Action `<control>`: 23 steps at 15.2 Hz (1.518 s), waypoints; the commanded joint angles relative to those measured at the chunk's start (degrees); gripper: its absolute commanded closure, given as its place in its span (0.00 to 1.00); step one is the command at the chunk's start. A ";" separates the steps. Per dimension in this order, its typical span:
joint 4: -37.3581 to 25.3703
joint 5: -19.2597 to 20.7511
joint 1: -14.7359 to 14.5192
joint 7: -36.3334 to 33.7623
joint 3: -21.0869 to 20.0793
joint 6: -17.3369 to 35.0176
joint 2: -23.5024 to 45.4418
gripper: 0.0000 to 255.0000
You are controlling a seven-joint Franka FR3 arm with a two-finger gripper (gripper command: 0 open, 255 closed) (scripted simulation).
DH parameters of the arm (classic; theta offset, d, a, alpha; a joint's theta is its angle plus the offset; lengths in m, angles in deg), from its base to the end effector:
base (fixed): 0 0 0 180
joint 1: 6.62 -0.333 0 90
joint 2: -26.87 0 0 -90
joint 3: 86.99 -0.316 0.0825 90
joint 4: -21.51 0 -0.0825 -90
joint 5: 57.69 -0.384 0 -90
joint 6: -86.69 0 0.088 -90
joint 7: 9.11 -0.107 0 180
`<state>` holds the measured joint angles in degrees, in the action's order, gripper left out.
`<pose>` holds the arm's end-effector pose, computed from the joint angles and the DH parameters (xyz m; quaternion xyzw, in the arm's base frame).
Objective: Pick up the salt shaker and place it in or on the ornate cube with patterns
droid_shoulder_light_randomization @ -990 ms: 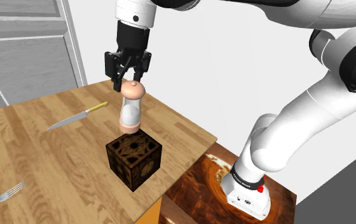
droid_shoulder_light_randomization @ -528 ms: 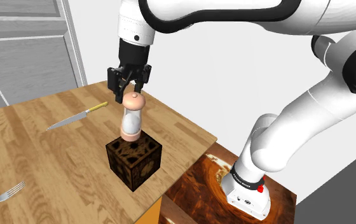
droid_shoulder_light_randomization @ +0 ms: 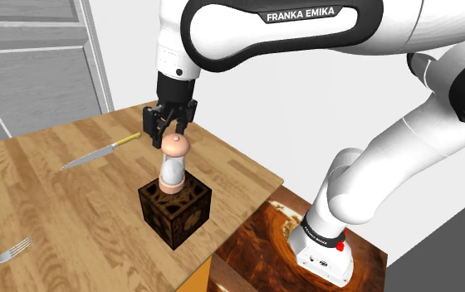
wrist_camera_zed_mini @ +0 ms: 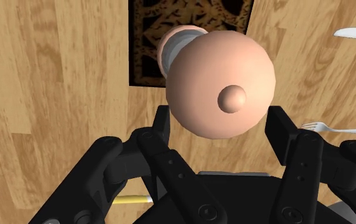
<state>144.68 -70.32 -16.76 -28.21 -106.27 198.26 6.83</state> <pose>0.3942 0.2572 0.5484 -0.9954 -0.0502 -0.0409 0.0708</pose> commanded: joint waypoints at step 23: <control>-6.05 0.41 0.36 -0.06 1.10 -7.02 -0.82 0.00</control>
<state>138.66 -69.92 -16.40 -28.27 -105.18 191.28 6.01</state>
